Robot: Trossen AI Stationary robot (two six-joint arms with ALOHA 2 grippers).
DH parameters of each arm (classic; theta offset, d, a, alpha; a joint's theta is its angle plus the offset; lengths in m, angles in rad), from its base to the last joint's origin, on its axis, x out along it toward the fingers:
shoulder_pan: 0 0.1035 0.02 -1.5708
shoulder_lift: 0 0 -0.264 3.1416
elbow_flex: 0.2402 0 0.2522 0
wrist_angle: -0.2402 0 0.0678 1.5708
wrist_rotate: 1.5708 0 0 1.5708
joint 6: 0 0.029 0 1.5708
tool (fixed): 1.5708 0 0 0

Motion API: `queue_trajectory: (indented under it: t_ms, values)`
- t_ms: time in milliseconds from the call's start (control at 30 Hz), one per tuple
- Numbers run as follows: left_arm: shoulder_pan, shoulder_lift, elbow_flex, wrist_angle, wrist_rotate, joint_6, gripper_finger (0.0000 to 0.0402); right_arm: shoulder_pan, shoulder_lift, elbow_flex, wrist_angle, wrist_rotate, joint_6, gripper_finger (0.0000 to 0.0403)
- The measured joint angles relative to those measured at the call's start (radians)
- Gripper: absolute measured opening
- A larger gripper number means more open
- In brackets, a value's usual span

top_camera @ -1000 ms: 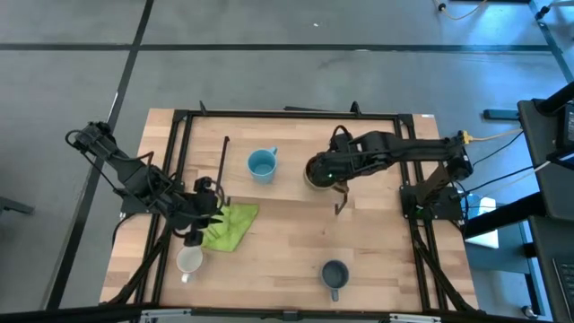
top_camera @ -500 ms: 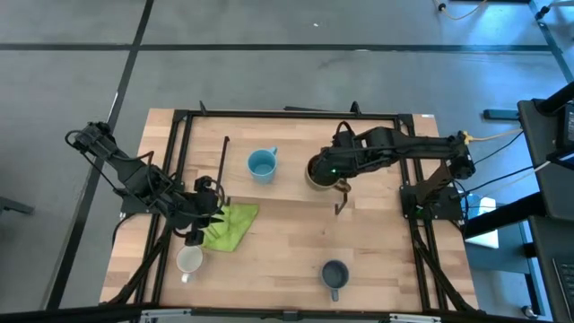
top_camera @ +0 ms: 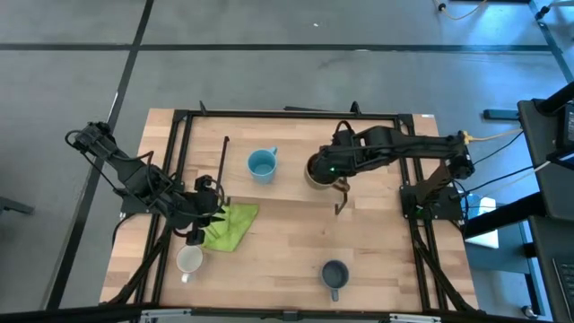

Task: Stack small to large cups/mugs on shelf
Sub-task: Put the green mug on the shelf

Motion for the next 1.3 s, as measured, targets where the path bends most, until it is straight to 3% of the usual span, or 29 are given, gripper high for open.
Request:
queue_trajectory:
  t_ms: [1300]
  values:
    - [0.0,0.0,0.0,-0.002,0.0,-0.001,0.0086,0.001,0.023,-0.049,0.001,-0.025,-0.017,0.0051]
